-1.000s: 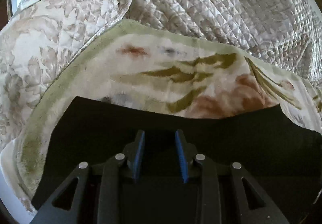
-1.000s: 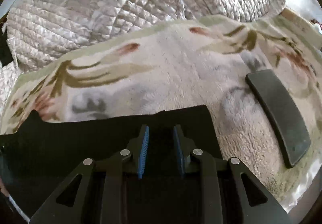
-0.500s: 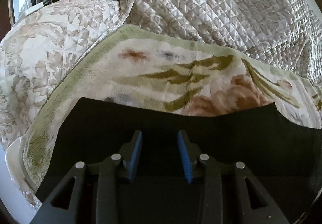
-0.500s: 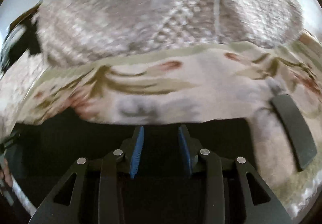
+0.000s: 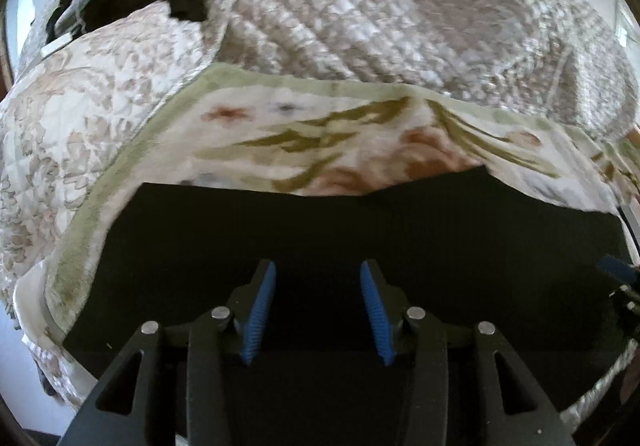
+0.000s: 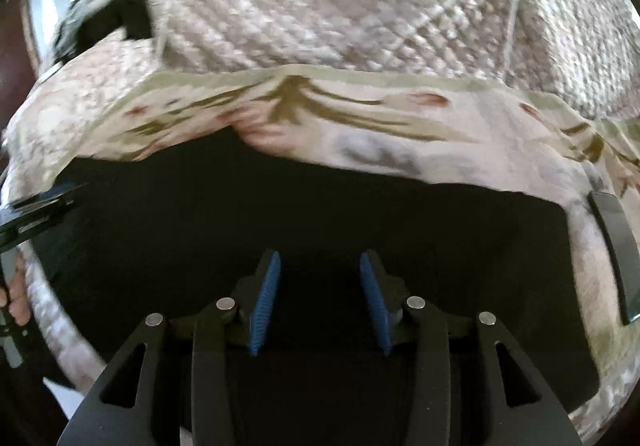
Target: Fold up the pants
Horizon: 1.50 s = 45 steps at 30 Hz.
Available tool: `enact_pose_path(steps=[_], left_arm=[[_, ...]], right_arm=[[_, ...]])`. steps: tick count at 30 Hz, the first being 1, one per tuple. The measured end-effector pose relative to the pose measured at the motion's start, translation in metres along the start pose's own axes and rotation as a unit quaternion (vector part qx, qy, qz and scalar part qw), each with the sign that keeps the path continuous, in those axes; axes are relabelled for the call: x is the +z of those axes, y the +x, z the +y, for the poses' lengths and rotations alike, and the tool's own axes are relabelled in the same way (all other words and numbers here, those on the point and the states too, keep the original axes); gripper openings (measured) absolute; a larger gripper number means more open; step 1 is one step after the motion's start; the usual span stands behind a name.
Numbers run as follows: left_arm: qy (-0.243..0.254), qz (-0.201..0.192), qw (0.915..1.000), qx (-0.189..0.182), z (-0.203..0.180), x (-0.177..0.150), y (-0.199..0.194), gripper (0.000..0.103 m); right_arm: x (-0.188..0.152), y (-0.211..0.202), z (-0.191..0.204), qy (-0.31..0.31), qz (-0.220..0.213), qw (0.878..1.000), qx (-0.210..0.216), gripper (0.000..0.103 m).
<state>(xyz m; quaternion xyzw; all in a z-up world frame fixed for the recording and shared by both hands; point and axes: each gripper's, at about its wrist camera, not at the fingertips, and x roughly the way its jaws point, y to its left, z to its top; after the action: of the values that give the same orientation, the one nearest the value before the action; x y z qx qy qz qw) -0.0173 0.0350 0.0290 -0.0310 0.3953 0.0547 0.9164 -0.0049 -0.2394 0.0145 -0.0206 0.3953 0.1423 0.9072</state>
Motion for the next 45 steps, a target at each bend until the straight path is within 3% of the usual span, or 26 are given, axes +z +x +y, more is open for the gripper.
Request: enact_pose_path(steps=[8,11,16,21,30,41,45], left_arm=[[0.027,0.013,0.9991,-0.031,-0.034,-0.026,-0.011,0.047],[0.039,0.012,0.9987,-0.031,-0.040,-0.036,-0.010,0.051],[0.041,0.001,0.9987,-0.032,-0.039,-0.039,-0.011,0.052],[0.038,0.001,0.9988,-0.032,-0.036,-0.041,-0.012,0.052],[0.013,0.003,0.9997,-0.021,-0.017,-0.041,-0.015,0.052],[-0.044,0.007,0.9982,0.041,0.043,-0.033,-0.011,0.052],[-0.073,0.012,0.9949,0.069,0.077,-0.026,-0.010,0.052]], right_arm=[[-0.026,-0.006,0.053,-0.059,0.000,0.997,0.050,0.042],[-0.034,-0.003,0.061,-0.081,-0.005,0.996,0.044,0.049],[-0.035,-0.002,0.058,-0.077,-0.007,0.996,0.049,0.050],[-0.037,-0.008,0.052,-0.077,-0.014,0.997,0.028,0.050],[-0.037,-0.014,0.002,0.018,-0.017,0.999,-0.032,0.050],[-0.033,-0.027,-0.024,0.073,-0.036,0.992,-0.099,0.050],[-0.030,-0.025,-0.028,0.084,-0.031,0.991,-0.095,0.050]])
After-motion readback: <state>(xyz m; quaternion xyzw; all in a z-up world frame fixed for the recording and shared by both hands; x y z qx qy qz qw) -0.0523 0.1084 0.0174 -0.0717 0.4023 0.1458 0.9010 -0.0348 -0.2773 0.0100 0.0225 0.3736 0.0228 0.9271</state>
